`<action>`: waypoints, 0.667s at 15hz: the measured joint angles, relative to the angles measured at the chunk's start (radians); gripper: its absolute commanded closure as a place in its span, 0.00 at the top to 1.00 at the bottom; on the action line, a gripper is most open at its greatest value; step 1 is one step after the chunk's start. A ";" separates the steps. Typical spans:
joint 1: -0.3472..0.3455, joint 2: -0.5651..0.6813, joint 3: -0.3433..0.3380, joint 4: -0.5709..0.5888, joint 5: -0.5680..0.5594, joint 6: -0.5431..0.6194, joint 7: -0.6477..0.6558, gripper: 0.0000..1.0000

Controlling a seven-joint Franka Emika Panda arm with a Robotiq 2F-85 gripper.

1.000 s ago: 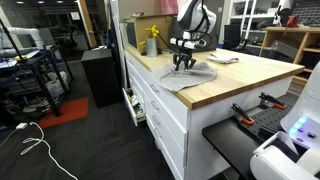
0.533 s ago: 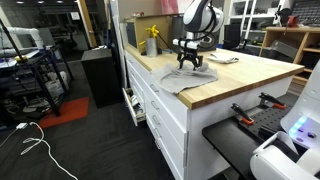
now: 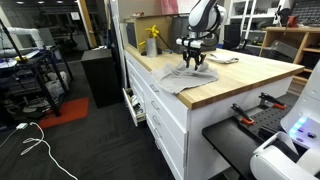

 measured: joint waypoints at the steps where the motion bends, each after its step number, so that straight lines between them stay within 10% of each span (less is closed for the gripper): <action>1: 0.000 0.003 -0.006 0.005 -0.022 0.000 0.013 0.20; 4: 0.000 0.029 -0.015 0.027 -0.044 -0.001 0.017 0.01; 10: 0.000 0.092 -0.025 0.088 -0.043 -0.015 0.017 0.00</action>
